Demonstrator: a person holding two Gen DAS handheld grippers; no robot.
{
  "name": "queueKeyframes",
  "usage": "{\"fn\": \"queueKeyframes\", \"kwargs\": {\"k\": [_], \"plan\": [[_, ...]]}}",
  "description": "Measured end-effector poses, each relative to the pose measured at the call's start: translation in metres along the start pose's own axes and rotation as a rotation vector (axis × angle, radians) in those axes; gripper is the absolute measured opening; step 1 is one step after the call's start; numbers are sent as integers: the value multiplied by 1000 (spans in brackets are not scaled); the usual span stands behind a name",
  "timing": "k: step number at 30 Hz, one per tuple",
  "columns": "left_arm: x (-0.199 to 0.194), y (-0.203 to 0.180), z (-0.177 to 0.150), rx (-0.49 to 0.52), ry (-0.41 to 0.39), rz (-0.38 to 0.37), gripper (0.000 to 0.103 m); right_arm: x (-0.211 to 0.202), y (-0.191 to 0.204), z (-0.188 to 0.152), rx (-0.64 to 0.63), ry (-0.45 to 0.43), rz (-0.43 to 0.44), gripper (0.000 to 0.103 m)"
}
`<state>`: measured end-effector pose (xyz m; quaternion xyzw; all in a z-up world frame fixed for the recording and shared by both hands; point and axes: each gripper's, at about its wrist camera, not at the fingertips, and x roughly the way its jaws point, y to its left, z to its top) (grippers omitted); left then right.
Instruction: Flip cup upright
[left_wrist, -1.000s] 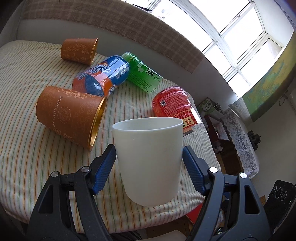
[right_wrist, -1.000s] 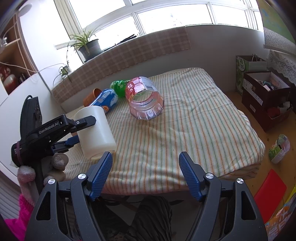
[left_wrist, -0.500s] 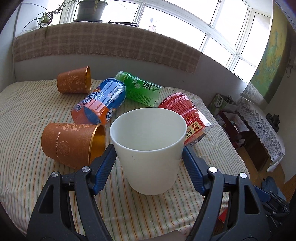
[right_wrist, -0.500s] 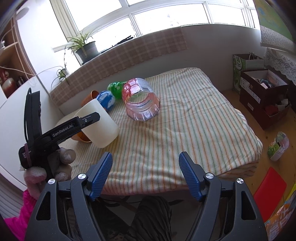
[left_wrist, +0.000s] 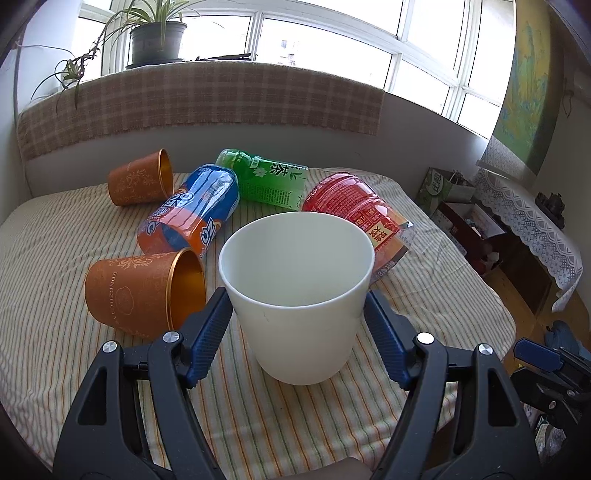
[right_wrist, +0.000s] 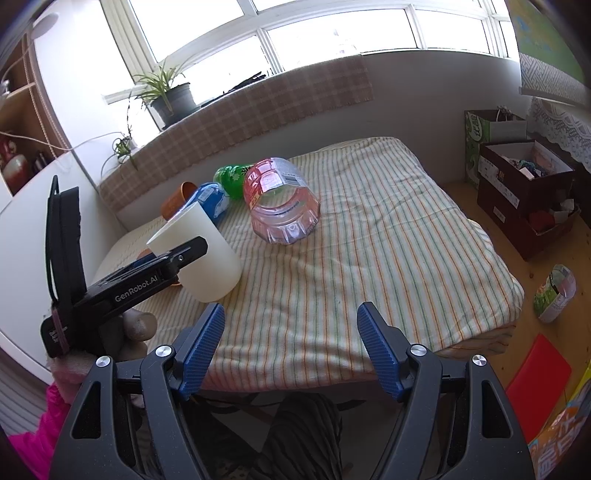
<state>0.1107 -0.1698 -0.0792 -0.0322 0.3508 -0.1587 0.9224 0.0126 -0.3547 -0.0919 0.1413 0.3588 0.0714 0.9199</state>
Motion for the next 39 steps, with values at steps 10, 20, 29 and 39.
{"fn": "queueKeyframes", "kwargs": {"k": [10, 20, 29, 39], "plan": [[-2, -5, -4, 13, 20, -46, 75, -2, 3, 1, -3, -7, 2, 74], [-8, 1, -12, -29, 85, -133, 81, -3, 5, 2, -11, -18, 0, 74], [-43, 8, -21, -19, 28, -116, 81, -7, 20, 4, -88, -82, -75, 74], [-98, 17, -17, -13, -169, 2, 91, -9, 39, 6, -151, -159, -114, 77]]}}
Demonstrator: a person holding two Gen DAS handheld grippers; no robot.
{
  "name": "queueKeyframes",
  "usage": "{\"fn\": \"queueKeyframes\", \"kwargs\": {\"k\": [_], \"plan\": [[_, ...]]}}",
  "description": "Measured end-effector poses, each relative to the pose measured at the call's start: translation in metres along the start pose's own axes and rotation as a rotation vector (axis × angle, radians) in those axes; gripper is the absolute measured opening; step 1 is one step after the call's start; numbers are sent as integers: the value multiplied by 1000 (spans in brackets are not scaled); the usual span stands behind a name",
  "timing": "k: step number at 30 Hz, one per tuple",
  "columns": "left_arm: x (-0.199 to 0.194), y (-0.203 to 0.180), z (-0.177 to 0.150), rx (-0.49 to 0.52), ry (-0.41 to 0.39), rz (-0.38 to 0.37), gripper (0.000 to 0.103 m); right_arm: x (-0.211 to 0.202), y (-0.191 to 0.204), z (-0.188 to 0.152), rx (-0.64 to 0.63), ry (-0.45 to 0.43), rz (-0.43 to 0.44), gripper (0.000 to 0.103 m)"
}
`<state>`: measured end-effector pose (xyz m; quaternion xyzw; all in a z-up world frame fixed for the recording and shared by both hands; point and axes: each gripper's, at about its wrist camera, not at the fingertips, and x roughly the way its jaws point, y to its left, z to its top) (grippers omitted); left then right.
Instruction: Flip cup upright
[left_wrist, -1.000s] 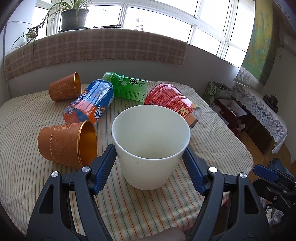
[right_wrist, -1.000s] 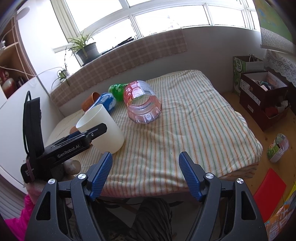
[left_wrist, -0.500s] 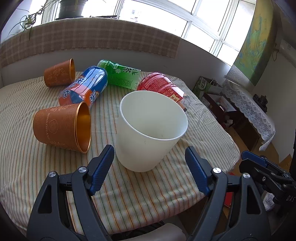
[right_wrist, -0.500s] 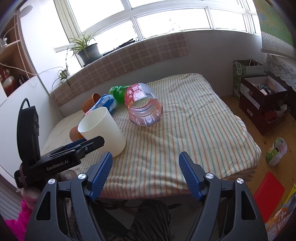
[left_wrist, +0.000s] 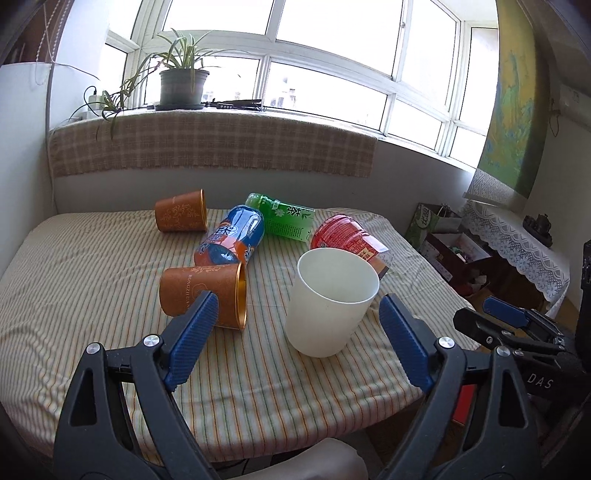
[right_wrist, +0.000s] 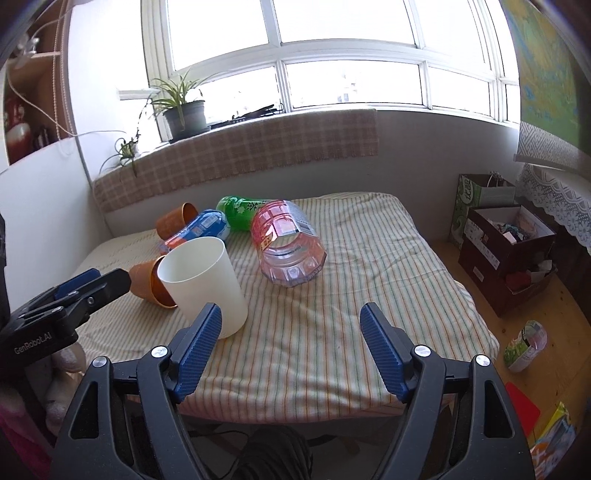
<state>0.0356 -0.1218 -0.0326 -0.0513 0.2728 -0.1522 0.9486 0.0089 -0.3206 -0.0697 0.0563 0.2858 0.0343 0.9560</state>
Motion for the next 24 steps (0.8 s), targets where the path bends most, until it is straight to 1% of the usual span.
{"fn": "queueKeyframes", "kwargs": {"k": [5, 9, 13, 14, 16, 18, 24], "plan": [[-14, 5, 4, 7, -56, 47, 92, -1, 7, 1, -8, -21, -12, 78], [-22, 4, 3, 32, -80, 82, 92, -3, 11, 2, -14, -38, -17, 80], [-26, 6, 3, 34, -89, 99, 92, -3, 16, 2, -30, -47, -34, 81], [-27, 6, 2, 35, -92, 107, 94, -3, 17, 2, -33, -49, -39, 82], [-30, 7, 1, 42, -108, 119, 103, -2, 18, 2, -33, -55, -43, 82], [-32, 8, 1, 46, -120, 135, 103, -3, 18, 2, -31, -60, -47, 82], [-35, 14, 3, 38, -123, 148, 103, -2, 21, 3, -30, -65, -54, 83]]}}
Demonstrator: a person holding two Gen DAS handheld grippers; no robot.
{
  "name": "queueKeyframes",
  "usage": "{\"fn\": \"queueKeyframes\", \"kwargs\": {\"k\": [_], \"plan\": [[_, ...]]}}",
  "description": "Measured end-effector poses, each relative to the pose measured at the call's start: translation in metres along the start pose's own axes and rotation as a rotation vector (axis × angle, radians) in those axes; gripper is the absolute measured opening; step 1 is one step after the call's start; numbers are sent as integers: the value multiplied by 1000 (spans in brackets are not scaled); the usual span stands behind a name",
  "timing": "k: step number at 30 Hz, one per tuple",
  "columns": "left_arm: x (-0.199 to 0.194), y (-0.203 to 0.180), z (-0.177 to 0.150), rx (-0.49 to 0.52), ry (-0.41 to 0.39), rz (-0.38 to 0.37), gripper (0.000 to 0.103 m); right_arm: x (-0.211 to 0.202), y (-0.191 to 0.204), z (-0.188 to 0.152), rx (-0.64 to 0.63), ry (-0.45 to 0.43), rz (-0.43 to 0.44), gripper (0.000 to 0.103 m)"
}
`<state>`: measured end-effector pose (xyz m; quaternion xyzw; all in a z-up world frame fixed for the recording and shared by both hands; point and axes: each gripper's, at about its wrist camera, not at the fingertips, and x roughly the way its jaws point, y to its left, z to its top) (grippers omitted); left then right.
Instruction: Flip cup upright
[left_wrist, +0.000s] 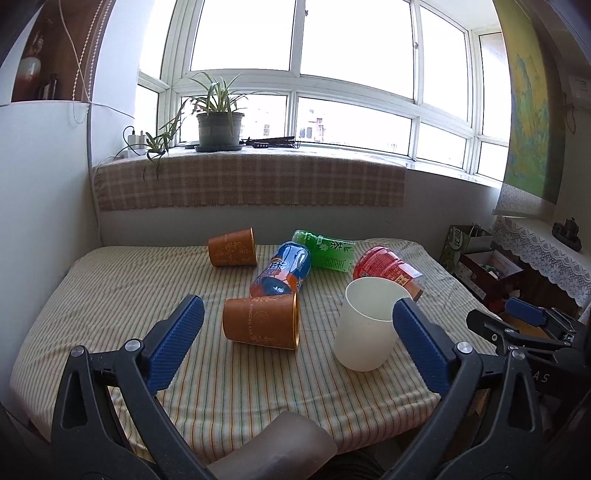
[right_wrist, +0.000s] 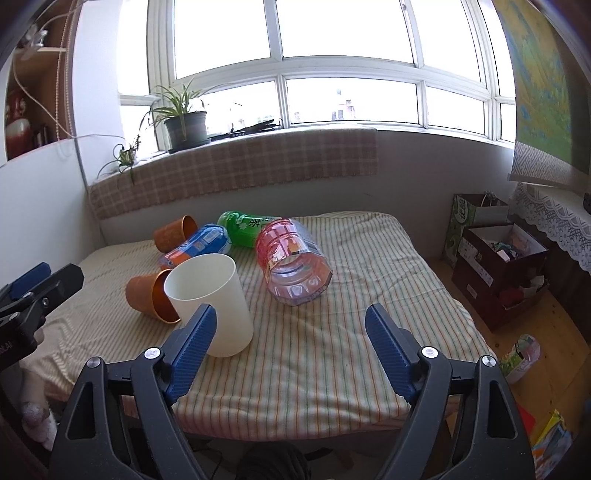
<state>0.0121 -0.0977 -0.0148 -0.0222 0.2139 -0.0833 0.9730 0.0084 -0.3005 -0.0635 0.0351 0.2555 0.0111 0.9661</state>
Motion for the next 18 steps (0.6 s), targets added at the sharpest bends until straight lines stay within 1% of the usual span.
{"fn": "queueKeyframes", "kwargs": {"k": [18], "plan": [[-2, 6, 1, -10, -5, 9, 103, 4, 4, 1, 2, 0, -20, 83]]}}
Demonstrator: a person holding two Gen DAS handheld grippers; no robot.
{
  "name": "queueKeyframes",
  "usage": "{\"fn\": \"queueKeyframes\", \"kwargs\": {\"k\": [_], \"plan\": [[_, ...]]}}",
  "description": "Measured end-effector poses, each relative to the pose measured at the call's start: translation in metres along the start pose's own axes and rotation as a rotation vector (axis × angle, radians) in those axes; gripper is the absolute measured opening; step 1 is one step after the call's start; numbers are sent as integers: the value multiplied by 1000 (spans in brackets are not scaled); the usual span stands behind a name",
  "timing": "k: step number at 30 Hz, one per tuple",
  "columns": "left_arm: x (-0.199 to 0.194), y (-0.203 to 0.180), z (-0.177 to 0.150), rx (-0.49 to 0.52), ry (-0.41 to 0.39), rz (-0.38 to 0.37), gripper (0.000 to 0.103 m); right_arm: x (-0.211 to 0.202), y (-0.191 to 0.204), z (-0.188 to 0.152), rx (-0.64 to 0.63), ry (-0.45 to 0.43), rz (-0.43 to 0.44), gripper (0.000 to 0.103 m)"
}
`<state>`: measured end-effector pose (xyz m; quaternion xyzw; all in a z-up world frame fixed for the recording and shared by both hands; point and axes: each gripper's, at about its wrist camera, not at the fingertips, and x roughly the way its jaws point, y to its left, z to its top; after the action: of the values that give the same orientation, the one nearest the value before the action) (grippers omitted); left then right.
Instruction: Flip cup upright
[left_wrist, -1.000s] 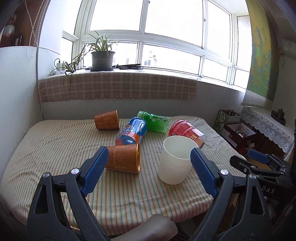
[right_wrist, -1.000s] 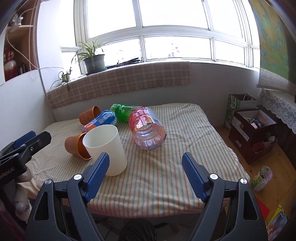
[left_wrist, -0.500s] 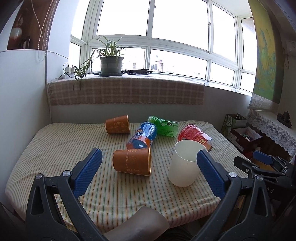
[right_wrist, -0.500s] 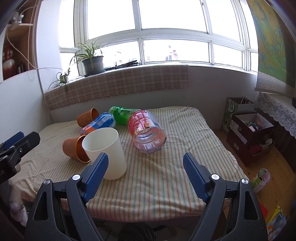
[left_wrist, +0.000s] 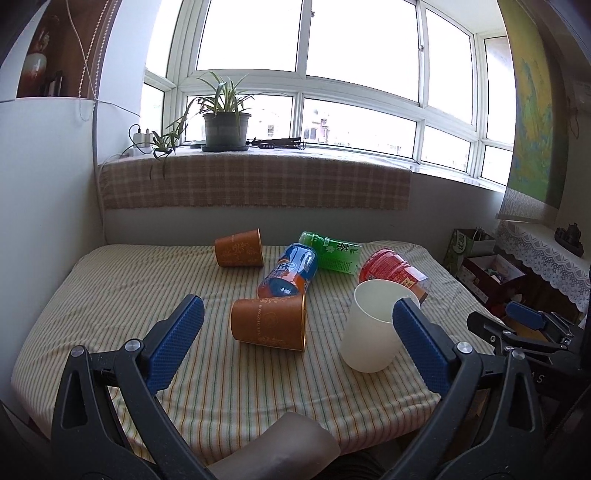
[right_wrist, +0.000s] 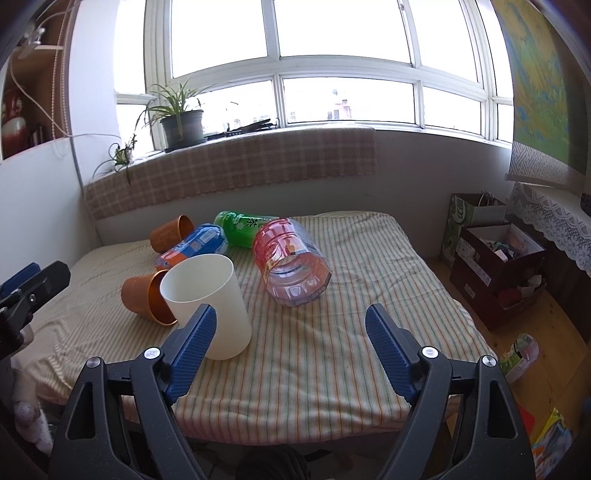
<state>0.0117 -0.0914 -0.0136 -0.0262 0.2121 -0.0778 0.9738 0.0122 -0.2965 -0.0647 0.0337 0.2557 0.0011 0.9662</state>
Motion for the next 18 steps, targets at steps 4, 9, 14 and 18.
{"fn": "queueKeyframes", "kwargs": {"k": [4, 9, 14, 18], "plan": [[0, 0, 0, -2, -1, 1, 103, 0, 0, 0, 4, 0, -1, 83], [0, 0, 0, -1, -1, 1, 103, 1, 0, -1, 4, 5, 0, 83], [0, 0, -1, -1, 1, 0, 103, 3, -2, -1, 8, 13, -5, 83], [0, 0, -1, -2, 1, -1, 103, 5, -4, -2, 13, 20, -10, 83]]}}
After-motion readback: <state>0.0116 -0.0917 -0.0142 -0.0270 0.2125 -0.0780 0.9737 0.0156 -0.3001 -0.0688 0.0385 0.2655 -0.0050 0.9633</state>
